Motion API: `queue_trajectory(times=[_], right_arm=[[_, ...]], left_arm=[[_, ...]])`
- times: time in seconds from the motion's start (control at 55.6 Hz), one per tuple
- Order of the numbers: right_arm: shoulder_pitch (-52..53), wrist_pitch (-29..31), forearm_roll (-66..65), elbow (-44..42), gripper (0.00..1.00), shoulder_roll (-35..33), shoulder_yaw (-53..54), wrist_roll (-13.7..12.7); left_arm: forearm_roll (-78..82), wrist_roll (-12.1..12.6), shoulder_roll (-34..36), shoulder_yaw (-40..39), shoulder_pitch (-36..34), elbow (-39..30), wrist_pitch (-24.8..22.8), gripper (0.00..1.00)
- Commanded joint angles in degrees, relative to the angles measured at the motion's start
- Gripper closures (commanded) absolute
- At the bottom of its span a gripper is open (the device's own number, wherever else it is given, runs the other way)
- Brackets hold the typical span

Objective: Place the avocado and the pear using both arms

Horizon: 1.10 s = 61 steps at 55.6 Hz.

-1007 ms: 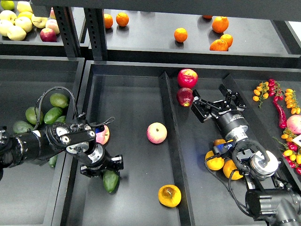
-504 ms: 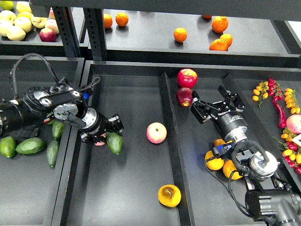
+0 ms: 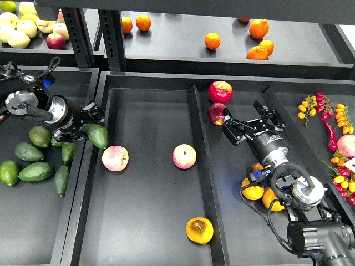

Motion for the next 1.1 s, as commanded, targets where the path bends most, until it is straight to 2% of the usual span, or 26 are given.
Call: queue_trajectory(times=[0.0,0.27,0.432,0.791,1.079], right_arm=[[0.36,0.01,0.03,0.59,0.00,0.00,0.63,-0.08],[4.75,-0.43,0.03,3.49,0.00,0.00,5.02,0.10],[6.51,-0.69,0.03,3.49,0.00,0.00,6.17,0.10],[6.16,-0.60,0.03,3.67,0.00,0.00,6.17,0.19],[5.90,-0.60,0.03,3.75,0.00,0.00,5.73,0.19]], left_arm=[[0.05,-0.01,1.67,0.09,0.52,2.53,0.01,0.91],[-0.13,-0.01,6.86,-0.09,4.56,4.47,0.01,0.90],[0.05,-0.01,7.12,-1.84,7.64,7.19,0.01,0.90],[0.58,-0.01,3.08,-4.83,13.35,13.17,0.01,0.85],[0.58,-0.01,-2.19,-5.19,14.93,18.44,0.01,0.73]])
